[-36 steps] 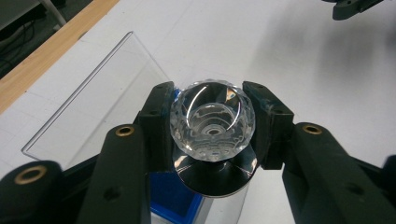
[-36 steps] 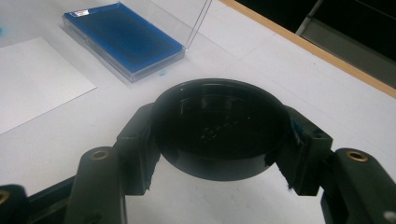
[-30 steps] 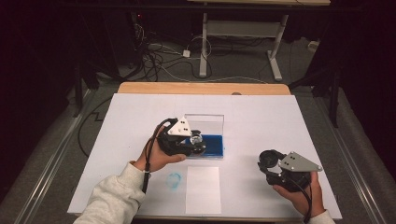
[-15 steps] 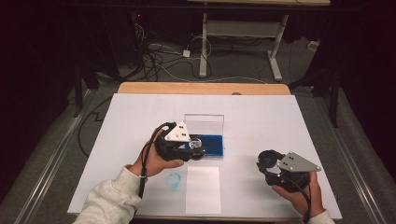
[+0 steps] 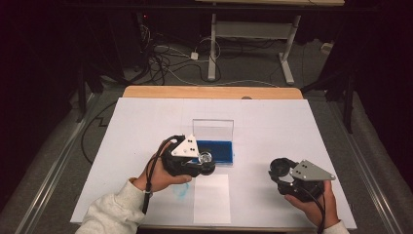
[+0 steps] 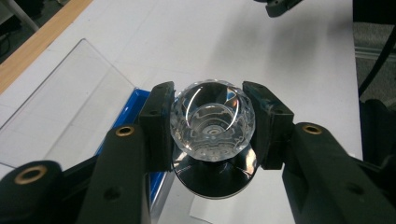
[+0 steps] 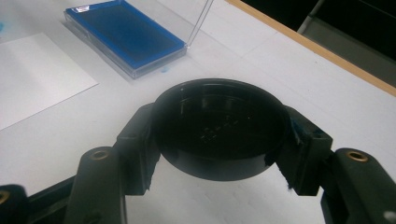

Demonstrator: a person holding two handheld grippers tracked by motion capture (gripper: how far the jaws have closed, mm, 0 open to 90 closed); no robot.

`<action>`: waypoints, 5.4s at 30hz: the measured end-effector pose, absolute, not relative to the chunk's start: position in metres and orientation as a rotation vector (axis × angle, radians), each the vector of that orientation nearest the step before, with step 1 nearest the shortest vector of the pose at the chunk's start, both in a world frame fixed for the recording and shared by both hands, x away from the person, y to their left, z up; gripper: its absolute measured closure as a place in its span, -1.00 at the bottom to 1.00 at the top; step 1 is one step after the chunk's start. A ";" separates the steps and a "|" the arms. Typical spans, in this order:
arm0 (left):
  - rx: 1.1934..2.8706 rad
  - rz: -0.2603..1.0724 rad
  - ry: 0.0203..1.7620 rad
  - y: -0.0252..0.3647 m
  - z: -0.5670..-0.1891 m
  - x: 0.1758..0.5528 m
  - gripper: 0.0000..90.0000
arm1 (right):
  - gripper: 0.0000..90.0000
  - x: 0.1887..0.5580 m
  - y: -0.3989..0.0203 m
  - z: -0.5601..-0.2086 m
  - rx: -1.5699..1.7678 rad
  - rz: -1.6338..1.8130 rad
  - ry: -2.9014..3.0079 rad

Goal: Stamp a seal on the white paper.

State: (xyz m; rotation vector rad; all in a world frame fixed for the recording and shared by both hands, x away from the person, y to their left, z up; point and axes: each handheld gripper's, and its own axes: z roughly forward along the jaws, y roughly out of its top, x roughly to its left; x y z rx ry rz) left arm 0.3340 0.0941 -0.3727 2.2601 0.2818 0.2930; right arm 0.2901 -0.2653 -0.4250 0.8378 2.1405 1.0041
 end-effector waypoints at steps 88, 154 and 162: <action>2.410 0.165 0.198 0.072 -0.445 0.306 0.22 | -0.15 0.289 -0.256 -0.430 0.813 0.974 2.186; 2.426 0.166 0.209 0.070 -0.444 0.307 0.22 | -0.15 0.289 -0.254 -0.430 0.804 0.976 2.193; 2.418 0.121 0.234 0.071 -0.436 0.309 0.22 | -0.15 0.289 -0.257 -0.429 0.806 0.979 2.189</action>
